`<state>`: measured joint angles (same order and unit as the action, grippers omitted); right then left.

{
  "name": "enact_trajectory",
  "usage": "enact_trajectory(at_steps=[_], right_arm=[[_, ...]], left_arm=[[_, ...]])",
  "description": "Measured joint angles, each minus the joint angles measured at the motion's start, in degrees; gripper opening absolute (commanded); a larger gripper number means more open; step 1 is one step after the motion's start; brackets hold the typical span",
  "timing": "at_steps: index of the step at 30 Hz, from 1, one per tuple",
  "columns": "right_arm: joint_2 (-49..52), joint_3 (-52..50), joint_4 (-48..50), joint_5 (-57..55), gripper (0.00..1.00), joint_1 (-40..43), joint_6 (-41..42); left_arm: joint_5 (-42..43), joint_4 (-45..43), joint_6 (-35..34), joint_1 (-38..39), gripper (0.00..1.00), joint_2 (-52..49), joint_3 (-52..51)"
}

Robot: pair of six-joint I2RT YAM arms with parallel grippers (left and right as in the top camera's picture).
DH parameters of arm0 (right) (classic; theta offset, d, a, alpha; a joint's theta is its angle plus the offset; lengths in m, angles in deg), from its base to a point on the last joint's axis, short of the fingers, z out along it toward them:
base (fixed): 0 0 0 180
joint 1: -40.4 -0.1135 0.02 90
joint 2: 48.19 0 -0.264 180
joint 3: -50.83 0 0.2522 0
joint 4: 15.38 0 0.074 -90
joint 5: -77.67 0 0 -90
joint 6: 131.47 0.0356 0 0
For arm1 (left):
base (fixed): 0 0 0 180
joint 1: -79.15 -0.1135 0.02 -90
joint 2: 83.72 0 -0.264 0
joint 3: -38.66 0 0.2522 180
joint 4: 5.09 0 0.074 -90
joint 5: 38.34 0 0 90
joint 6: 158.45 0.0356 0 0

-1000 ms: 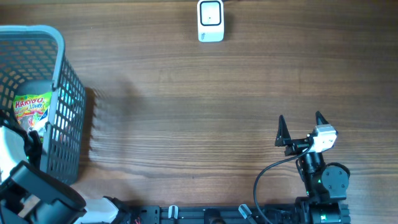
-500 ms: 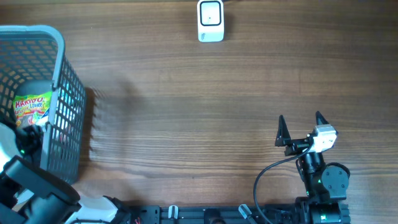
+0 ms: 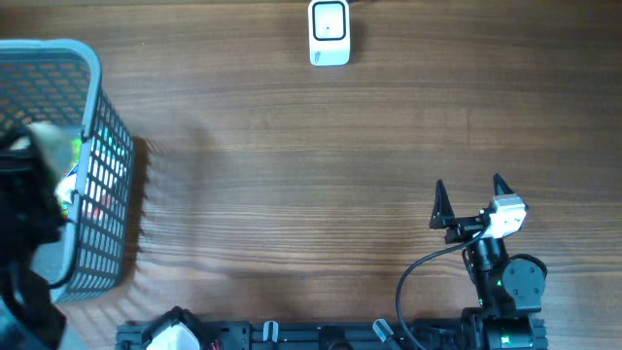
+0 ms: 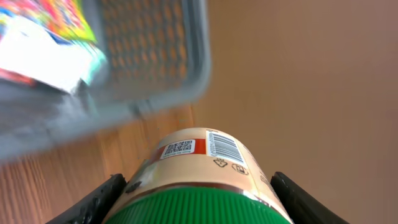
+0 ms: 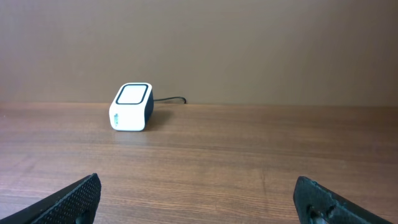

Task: Scan the item barcode
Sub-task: 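Carry the canister to the table center and release it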

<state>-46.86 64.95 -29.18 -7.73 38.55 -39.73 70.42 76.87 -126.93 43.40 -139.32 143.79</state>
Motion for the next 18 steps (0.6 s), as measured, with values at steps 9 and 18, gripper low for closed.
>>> enact_trajectory(at_steps=[9,18], right_arm=[[0.0,0.0,-0.02,-0.15,1.0,0.0,0.0],[0.0,0.0,-0.02,-0.17,1.0,0.0,0.0]], left_arm=[[-6.99,2.6,21.7,44.09,0.64,-14.14,0.02],[-12.33,0.13,52.37,66.53,0.64,-46.84,-0.02]])
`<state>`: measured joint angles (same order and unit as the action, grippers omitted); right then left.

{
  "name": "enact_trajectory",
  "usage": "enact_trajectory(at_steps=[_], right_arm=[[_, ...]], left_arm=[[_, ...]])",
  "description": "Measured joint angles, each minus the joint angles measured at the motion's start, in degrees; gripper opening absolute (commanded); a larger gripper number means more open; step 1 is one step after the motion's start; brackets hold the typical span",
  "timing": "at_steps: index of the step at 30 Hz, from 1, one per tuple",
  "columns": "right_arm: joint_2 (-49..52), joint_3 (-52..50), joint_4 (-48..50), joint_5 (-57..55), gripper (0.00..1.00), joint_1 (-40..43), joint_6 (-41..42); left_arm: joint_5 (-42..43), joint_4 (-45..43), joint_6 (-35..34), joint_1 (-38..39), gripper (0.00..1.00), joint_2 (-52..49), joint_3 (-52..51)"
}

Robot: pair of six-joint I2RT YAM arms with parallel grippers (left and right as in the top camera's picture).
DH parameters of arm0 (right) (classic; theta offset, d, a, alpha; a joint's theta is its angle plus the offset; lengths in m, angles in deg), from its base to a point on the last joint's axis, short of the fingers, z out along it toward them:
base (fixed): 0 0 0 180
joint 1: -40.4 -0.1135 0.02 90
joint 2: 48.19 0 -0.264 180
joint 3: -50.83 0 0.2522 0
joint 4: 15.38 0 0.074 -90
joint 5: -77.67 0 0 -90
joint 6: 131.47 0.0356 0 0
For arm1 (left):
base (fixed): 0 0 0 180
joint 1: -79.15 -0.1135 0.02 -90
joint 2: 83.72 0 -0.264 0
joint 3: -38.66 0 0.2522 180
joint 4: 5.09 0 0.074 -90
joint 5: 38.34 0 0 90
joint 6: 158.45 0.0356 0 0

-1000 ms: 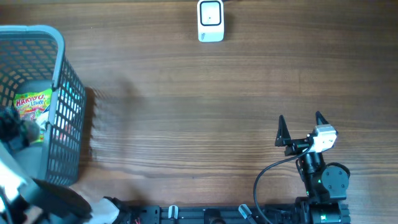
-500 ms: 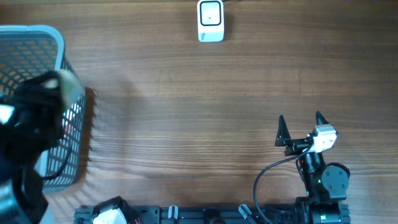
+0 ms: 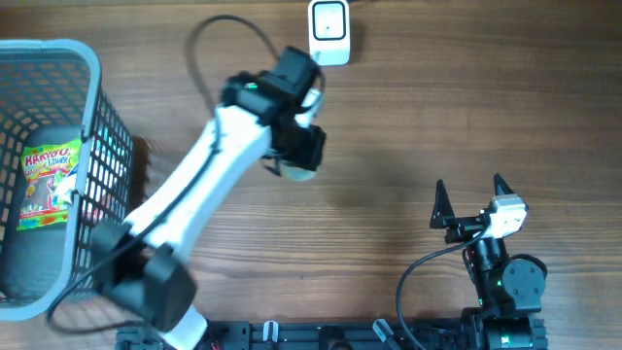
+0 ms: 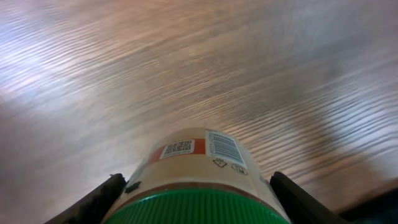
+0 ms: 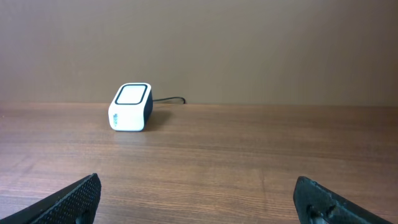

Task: Scan the item barcode
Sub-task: 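Carry the canister to the table center and release it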

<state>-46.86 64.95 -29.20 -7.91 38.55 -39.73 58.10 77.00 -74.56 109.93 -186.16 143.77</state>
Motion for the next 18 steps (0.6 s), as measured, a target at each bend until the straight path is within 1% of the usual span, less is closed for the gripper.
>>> enact_trajectory(at_steps=[2,4,8,13,14,16,18], right_arm=[[0.0,0.0,-0.02,0.02,1.0,0.0,0.0],[0.0,0.0,0.0,0.02,1.0,0.0,0.0],[0.0,0.0,0.0,0.0,1.0,0.0,0.0],[0.0,0.0,0.0,0.02,1.0,0.0,0.0],[0.0,0.0,0.0,0.02,1.0,0.0,0.0],[0.0,0.0,0.0,0.02,1.0,0.0,0.0],[0.0,0.0,0.02,0.02,1.0,0.0,0.0]], left_arm=[[-0.17,-3.78,3.32,1.88,0.64,-4.79,-0.02],[-0.35,-6.6,4.61,2.95,0.64,-7.26,-0.02],[-0.61,-9.92,5.64,4.63,0.65,-11.56,0.0],[-0.63,-10.62,6.08,5.29,0.65,-14.27,-0.02],[-0.7,-12.07,6.08,5.27,0.66,-14.36,-0.35],[-1.07,-16.02,5.97,5.29,0.7,-14.45,-2.43],[-1.77,-17.81,5.62,5.4,0.79,-14.62,-4.24]])
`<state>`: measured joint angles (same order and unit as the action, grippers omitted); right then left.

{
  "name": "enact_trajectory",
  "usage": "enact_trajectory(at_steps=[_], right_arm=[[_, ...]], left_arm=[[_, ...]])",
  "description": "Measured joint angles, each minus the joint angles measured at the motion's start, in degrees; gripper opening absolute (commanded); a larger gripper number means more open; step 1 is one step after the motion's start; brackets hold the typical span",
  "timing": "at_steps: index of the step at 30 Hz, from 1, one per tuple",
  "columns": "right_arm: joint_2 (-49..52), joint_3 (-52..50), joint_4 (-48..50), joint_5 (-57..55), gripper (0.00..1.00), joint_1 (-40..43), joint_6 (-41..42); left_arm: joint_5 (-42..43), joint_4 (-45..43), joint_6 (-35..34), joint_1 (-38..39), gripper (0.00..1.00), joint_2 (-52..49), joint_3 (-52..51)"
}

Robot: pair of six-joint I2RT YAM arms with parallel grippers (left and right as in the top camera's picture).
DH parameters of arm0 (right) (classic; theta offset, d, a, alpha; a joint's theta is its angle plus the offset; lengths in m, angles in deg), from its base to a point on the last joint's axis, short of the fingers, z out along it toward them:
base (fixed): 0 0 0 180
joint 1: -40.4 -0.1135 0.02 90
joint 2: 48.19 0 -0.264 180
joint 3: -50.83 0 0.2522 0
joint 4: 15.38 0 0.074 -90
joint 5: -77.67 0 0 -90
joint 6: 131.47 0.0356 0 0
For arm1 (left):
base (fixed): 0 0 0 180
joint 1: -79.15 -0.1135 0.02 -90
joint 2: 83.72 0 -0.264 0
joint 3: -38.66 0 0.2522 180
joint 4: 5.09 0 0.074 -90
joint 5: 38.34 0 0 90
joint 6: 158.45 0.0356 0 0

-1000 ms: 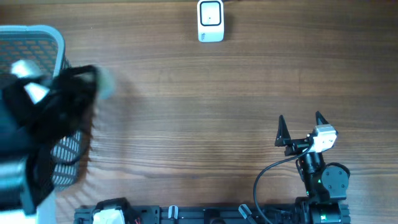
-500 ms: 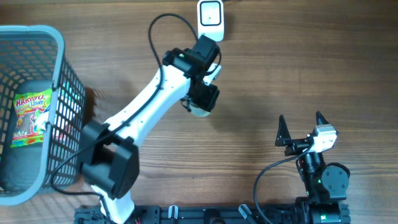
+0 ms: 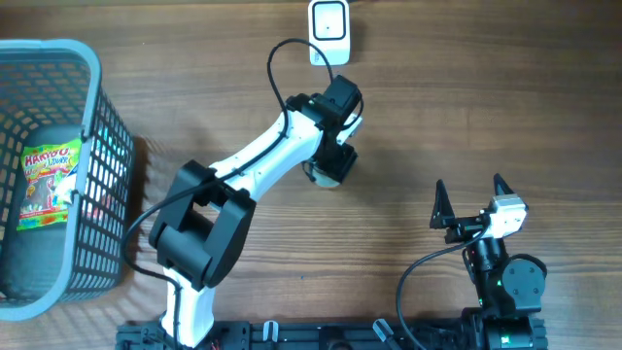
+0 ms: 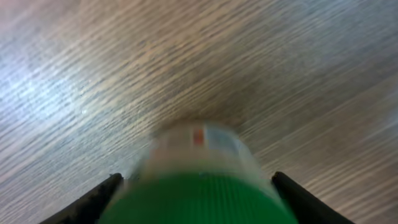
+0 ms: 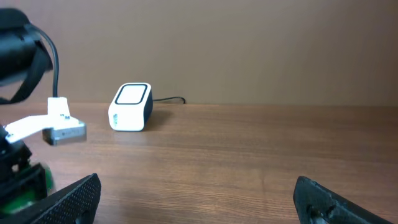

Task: Scan the item barcode
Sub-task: 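Carry the canister to the table center and release it, then reach into the basket and grasp the Haribo gummy bag with left gripper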

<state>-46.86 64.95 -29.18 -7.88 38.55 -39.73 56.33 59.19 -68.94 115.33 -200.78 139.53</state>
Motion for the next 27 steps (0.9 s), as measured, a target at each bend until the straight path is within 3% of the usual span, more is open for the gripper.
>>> enact_trajectory(at_steps=[6,10,13,16,19,21,24,27], right_arm=[[0.0,0.0,-0.02,-0.02,1.0,0.0,0.0],[0.0,0.0,-0.02,0.0,1.0,0.0,0.0],[0.0,0.0,0.0,-0.02,1.0,0.0,0.0],[0.0,0.0,-0.02,-0.02,1.0,0.0,0.0],[0.0,0.0,0.0,-0.02,1.0,0.0,0.0],[0.0,0.0,0.0,-0.02,1.0,0.0,0.0],[0.0,0.0,-0.02,-0.02,1.0,0.0,0.0],[0.0,0.0,-0.02,-0.02,1.0,0.02,0.0]], left_arm=[[-10.71,7.23,0.02,3.52,1.0,0.0,-0.46],[-17.81,14.93,-0.66,6.1,1.0,2.29,2.86],[-20.28,14.75,-4.55,5.99,1.0,11.98,8.04],[-27.45,13.38,-15.43,1.92,1.0,28.39,11.87],[-32.33,16.72,-32.24,-12.33,1.0,38.93,12.13],[-32.24,22.12,-45.94,-28.87,1.0,44.44,12.17],[-27.5,26.23,-55.8,-47.82,1.0,47.28,12.17],[-20.87,29.05,-60.3,-65.55,1.0,45.16,12.17]])
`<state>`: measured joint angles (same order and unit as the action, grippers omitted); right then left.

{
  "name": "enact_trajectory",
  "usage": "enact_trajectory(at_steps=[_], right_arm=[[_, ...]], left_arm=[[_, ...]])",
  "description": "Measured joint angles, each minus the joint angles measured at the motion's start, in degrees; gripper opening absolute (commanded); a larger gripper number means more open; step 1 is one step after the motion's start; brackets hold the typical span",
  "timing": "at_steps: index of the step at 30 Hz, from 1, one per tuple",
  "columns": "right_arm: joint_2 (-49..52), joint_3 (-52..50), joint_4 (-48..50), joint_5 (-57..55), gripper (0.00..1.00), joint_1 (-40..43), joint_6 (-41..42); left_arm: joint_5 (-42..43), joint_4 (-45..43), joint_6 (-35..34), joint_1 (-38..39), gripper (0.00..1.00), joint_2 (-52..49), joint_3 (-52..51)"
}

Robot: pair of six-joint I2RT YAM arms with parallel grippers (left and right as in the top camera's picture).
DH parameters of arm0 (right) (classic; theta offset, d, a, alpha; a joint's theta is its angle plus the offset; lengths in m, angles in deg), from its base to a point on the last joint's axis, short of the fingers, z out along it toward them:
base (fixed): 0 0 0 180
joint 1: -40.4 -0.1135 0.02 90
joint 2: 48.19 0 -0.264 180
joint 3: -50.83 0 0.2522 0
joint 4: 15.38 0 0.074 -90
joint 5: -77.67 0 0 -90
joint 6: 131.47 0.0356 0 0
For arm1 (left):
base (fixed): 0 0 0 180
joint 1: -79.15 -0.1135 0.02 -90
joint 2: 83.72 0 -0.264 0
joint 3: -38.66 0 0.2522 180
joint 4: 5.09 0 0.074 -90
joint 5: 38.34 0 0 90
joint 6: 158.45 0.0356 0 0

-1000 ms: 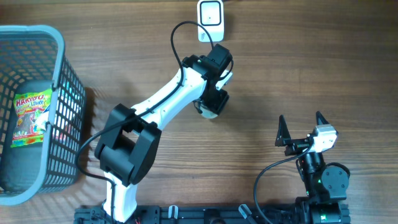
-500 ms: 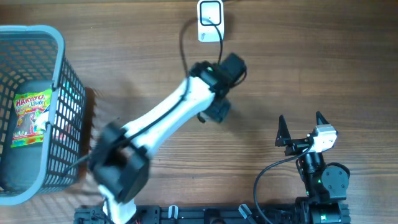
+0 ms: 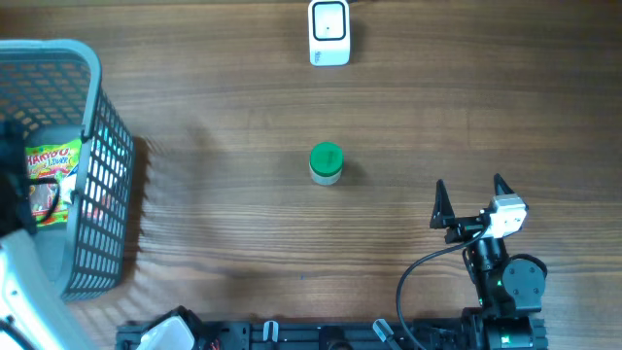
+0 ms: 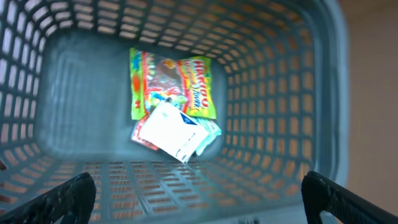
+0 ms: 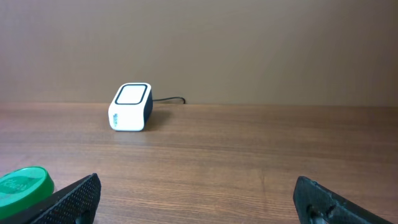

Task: Scan the item barcode
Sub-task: 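Reach into the basket and grasp the Haribo gummy bag with left gripper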

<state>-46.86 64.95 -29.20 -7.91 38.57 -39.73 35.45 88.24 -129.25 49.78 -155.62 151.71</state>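
Observation:
A jar with a green lid (image 3: 326,162) stands upright on the wooden table, a little below the white barcode scanner (image 3: 329,32); nothing touches it. Its lid (image 5: 23,186) shows at the lower left of the right wrist view, with the scanner (image 5: 130,107) behind it. My left gripper (image 4: 199,202) is open and empty, looking down into the grey basket (image 4: 292,93). Inside lie a colourful candy bag (image 4: 171,81) and a white packet (image 4: 171,132). My right gripper (image 3: 472,199) stands open at the lower right, empty.
The basket (image 3: 92,107) fills the table's left edge, with my left arm over it. The scanner's cable (image 5: 171,99) runs off behind it towards the back wall. Bare wood lies between the jar and my right gripper.
My left gripper was shut on the jar, low over the table below the scanner. Now the jar stands alone there and the left gripper is open over the basket.
My left gripper first held the jar beside the basket. Then it held the jar over the table near the scanner, then lower at mid-table. Now the jar rests there, released, and the left gripper is back above the basket. The right arm stayed still.

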Motion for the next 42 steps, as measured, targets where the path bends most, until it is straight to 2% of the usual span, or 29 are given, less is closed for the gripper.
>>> enact_trajectory(at_steps=[1,4,9,13,19,26,36,37,39,42], right_arm=[[0.0,0.0,0.02,0.0,1.0,-0.02,0.0],[0.0,0.0,0.0,0.0,1.0,-0.02,0.0],[0.0,0.0,0.0,0.0,1.0,0.0,0.0],[0.0,0.0,0.02,0.0,1.0,0.0,0.0],[0.0,0.0,0.02,0.0,1.0,-0.02,0.0],[0.0,0.0,0.0,0.0,1.0,0.0,0.0],[0.0,0.0,0.02,0.0,1.0,-0.02,0.0],[0.0,0.0,0.0,0.0,1.0,0.0,0.0],[0.0,0.0,0.0,0.0,1.0,0.0,0.0],[0.0,0.0,0.0,0.0,0.99,0.0,0.0]], left_arm=[[2.95,0.61,-0.98,-4.85,1.0,-2.27,0.0],[7.15,1.44,-1.84,-9.09,1.0,-9.18,0.0],[11.43,2.54,-9.09,-9.29,1.0,-23.76,-0.02],[11.39,1.22,-12.52,-9.27,1.0,-29.99,-0.76],[6.88,-10.47,-13.97,-6.43,1.0,-30.56,-11.3],[6.64,-25.53,-15.78,-5.6,1.0,-30.56,-25.86],[6.6,-31.23,-16.31,-5.62,1.0,-30.53,-29.51],[6.6,-31.23,-16.31,-5.62,0.98,-30.56,-29.51],[6.58,-31.21,-16.44,-5.62,0.84,-30.69,-29.55],[6.21,-30.99,-16.9,-5.62,0.8,-30.8,-29.55]])
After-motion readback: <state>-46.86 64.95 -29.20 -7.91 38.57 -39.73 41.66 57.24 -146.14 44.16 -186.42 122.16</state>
